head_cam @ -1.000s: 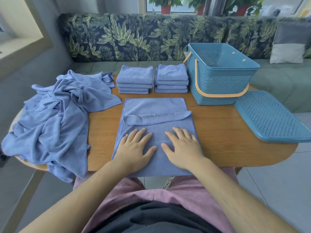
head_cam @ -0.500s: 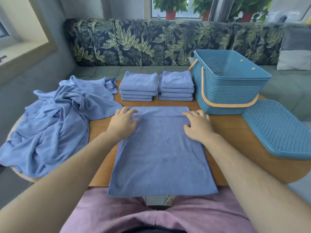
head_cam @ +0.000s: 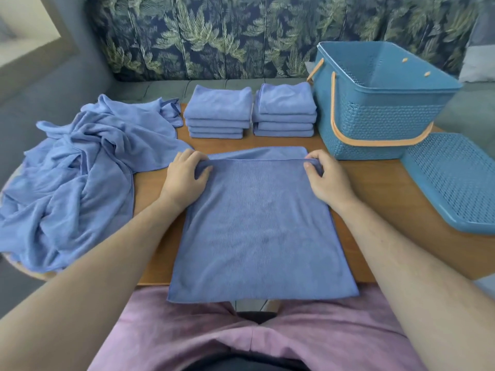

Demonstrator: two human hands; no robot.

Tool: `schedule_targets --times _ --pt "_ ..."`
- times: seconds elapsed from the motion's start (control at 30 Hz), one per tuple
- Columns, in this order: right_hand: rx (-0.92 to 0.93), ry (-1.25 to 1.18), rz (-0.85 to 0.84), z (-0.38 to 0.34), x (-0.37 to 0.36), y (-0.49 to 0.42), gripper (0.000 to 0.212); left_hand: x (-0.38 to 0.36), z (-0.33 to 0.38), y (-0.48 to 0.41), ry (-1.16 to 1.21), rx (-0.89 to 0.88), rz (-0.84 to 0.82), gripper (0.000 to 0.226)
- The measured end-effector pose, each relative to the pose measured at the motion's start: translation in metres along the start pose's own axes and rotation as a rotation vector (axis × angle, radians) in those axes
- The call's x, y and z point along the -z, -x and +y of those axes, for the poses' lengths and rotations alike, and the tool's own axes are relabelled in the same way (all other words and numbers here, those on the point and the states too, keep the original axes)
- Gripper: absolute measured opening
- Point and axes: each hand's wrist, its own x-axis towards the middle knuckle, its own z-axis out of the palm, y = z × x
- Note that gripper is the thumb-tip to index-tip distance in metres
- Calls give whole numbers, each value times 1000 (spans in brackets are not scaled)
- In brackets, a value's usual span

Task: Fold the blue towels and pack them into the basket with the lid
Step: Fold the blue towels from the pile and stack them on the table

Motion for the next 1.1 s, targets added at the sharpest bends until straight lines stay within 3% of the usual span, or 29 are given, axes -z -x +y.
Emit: schedule_targets --times 0.23,0.63,0.97,1.1 --pt "-1 42 -35 -3 -1 4 5 2 2 0 -5 -40 47 8" --pt "-62 151 50 -6 0 7 5 4 6 0 53 98 76 7" --pt "-81 374 -75 -9 -5 5 18 -4 -1 -3 1 109 -66 23" --pt "-48 383 -78 -6 -3 5 16 -5 -4 -4 18 95 -82 18"
